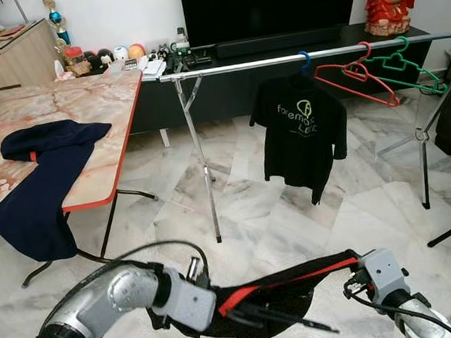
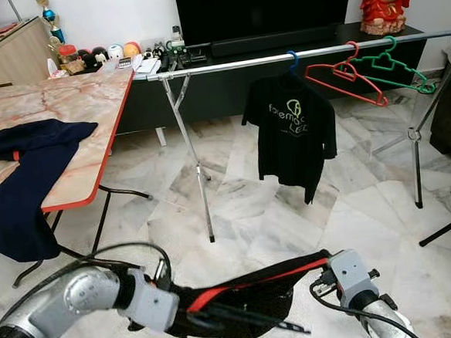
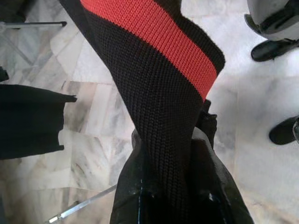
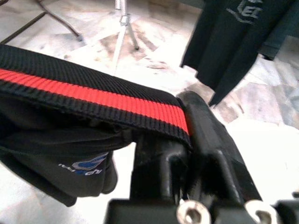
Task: Hang hanger
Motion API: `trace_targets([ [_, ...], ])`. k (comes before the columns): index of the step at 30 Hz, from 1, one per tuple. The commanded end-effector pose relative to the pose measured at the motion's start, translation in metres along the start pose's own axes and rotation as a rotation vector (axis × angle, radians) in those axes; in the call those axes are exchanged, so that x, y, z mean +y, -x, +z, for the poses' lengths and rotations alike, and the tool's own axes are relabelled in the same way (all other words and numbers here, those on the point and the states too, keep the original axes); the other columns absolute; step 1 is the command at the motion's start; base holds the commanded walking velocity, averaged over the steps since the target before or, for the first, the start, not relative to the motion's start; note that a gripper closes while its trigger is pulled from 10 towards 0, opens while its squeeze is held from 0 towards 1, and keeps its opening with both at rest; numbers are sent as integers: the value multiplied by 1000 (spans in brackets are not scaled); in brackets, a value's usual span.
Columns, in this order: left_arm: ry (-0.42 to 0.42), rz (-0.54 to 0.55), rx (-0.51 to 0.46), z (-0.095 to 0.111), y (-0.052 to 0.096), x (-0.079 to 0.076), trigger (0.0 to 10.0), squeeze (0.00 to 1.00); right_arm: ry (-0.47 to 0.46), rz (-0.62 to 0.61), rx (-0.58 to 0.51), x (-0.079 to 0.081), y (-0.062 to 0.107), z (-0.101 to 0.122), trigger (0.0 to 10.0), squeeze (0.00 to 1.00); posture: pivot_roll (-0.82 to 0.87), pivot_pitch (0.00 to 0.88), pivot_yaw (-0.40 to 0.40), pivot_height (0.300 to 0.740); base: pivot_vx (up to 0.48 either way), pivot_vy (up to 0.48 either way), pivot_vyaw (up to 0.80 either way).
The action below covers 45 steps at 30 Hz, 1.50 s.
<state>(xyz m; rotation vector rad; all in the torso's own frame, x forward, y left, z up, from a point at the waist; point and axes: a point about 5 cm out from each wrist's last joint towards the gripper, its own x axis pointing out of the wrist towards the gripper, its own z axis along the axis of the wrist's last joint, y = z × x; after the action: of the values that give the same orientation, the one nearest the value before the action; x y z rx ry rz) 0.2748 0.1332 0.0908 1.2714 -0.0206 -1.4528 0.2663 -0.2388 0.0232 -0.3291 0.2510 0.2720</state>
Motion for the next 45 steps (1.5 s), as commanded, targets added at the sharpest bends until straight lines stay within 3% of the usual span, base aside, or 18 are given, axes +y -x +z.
trace_targets([
  [1,-3,-47,55,-11,3,-9,10000,0,2,-44,42,-16,8,-6,0,0,-21,58,49,740,0,0,0],
  [2,7,-41,33,-8,0,-10,10000,0,-6,-8,43,-12,7,-7,1451,0,-20,58,50,740,0,0,0],
  [3,10,-39,26,-7,-1,-10,10000,0,-8,3,42,-11,7,-7,1451,0,-20,58,50,740,0,0,0],
  [4,11,-39,24,-6,-2,-11,10000,0,-11,21,40,-8,7,-7,9216,0,-21,57,50,740,0,0,0],
  [5,12,-40,21,-5,-3,-11,10000,0,-10,43,37,-6,6,-7,10000,973,-21,57,50,740,0,0,0],
  [6,12,-42,21,-5,-3,-12,10000,0,-14,63,36,-3,6,-7,10000,1000,-22,56,52,740,0,0,0],
  [13,23,-24,25,-7,-8,-13,10000,0,-57,401,109,30,10,-16,10000,1000,-31,51,54,740,0,0,0],
  [25,33,-29,2,-3,-16,-17,10000,0,-147,636,162,32,25,-19,10000,1000,-42,10,58,740,0,0,0],
  [27,28,-43,3,-3,-17,-21,10000,0,-162,644,166,26,29,-19,10000,1000,-42,0,63,740,0,0,0],
  [30,33,-76,3,-3,-19,-30,10000,0,-188,588,145,-1,33,-12,10000,1000,-50,0,67,740,0,0,0],
  [31,33,-76,3,-3,-19,-30,10000,0,-188,588,145,-1,33,-12,10000,1000,-50,0,67,740,0,0,0],
  [33,48,-97,23,-7,-19,-34,10000,0,-185,516,92,-32,35,5,10000,1000,-48,1,68,740,0,0,0],
  [34,48,-97,23,-7,-19,-34,10000,0,-185,516,92,-32,35,5,10000,1000,-48,1,68,740,0,0,0],
  [35,83,-78,27,-8,-21,-35,10000,0,-179,468,32,-48,35,19,10000,1000,-49,1,67,740,0,0,0],
  [41,388,108,-78,-7,-29,-25,10000,0,-259,419,-247,-65,31,71,10000,1000,-62,14,74,740,0,0,0],
  [42,518,203,-139,-6,-32,-13,10000,0,-255,381,-352,-69,28,91,10000,0,-60,26,74,740,0,0,0],
  [43,518,203,-139,-6,-32,-13,10000,0,-255,381,-352,-69,28,91,10000,0,-60,26,74,740,0,0,0],
  [45,658,298,-177,-7,-37,0,10000,0,-312,281,-503,-76,22,118,10000,0,-58,31,73,740,0,0,0],
])
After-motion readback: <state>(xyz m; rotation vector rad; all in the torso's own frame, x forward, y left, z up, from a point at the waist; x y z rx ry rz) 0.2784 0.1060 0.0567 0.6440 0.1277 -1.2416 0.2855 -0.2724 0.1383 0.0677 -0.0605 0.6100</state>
